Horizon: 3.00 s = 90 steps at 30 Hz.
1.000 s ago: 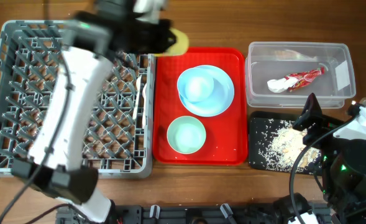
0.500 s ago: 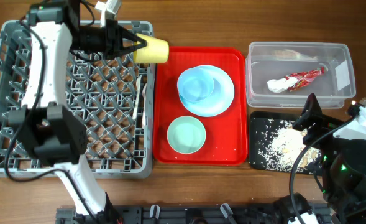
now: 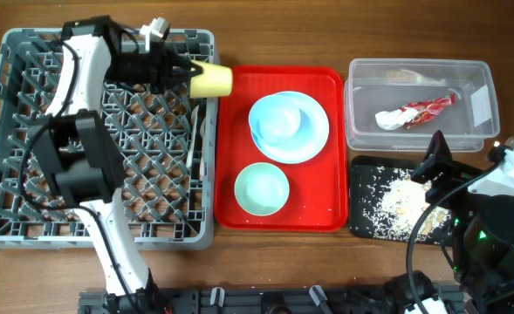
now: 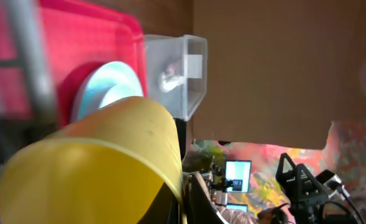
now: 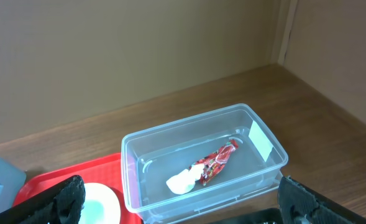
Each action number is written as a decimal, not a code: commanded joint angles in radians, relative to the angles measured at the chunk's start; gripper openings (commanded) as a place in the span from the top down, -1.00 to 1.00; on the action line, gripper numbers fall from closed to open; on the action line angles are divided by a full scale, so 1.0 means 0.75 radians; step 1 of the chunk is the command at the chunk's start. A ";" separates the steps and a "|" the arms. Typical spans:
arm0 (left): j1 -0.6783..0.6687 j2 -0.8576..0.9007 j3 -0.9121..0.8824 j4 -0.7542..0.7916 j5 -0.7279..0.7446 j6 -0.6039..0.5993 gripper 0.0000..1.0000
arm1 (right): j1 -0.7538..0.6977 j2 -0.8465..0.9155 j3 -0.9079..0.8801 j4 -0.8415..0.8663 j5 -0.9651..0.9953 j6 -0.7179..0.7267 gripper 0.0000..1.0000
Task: Sort waste into correct bins and load items into the dishwasher rack
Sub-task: 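Lift the yellow cup with the left gripper and carry it over the dish rack, then lower the yellow cup into the dish rack and open the left gripper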
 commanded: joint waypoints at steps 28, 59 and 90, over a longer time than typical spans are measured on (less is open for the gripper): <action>0.124 0.039 -0.145 -0.052 -0.005 0.048 0.92 | -0.003 -0.004 0.012 -0.001 0.022 0.016 -0.99; 0.062 0.042 -0.278 0.017 -0.164 0.200 0.92 | -0.003 -0.004 0.012 -0.001 0.022 0.016 -0.99; 0.170 0.038 -0.332 0.043 -0.547 0.089 -1.00 | -0.003 -0.004 0.012 -0.001 0.022 0.016 -1.00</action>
